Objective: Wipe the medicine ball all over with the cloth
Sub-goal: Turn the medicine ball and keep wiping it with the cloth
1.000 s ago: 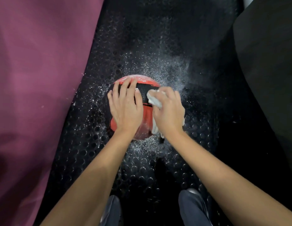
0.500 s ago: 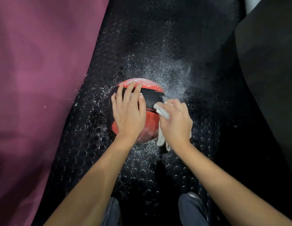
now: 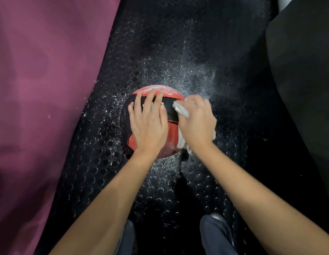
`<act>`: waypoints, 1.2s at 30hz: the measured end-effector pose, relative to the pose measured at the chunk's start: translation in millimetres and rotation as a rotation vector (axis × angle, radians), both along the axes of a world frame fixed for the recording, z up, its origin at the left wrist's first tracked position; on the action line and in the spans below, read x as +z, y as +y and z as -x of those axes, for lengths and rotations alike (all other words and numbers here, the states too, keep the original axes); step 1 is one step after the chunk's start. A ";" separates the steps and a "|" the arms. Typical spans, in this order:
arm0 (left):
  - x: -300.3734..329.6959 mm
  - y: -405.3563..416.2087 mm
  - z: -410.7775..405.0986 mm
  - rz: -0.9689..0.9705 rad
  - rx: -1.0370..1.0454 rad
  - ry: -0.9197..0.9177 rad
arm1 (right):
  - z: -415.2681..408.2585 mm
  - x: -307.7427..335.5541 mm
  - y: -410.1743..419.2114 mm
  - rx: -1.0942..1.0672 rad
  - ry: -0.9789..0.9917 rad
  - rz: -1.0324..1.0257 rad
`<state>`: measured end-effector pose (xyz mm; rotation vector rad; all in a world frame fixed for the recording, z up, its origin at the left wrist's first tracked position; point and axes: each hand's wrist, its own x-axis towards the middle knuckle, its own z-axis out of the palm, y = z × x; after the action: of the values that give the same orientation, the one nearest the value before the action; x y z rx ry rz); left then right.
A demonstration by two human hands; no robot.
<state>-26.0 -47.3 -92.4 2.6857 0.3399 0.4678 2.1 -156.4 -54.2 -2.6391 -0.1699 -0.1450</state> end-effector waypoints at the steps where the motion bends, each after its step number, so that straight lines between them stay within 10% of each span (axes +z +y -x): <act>1: -0.1 -1.6 0.8 0.000 -0.005 -0.004 | -11.6 1.3 3.0 -0.015 0.040 0.017; 20: 2.0 3.9 -3.3 0.029 0.016 -0.016 | 29.0 -0.6 -6.3 0.197 -0.164 0.040; 36: 2.2 -2.8 1.7 -0.002 -0.030 -0.003 | -15.8 -6.4 -5.4 -0.079 0.105 -0.054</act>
<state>-27.7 -50.1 -90.2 2.6880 0.2984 0.4630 17.9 -161.8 -60.5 -2.5928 -0.0257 -0.0365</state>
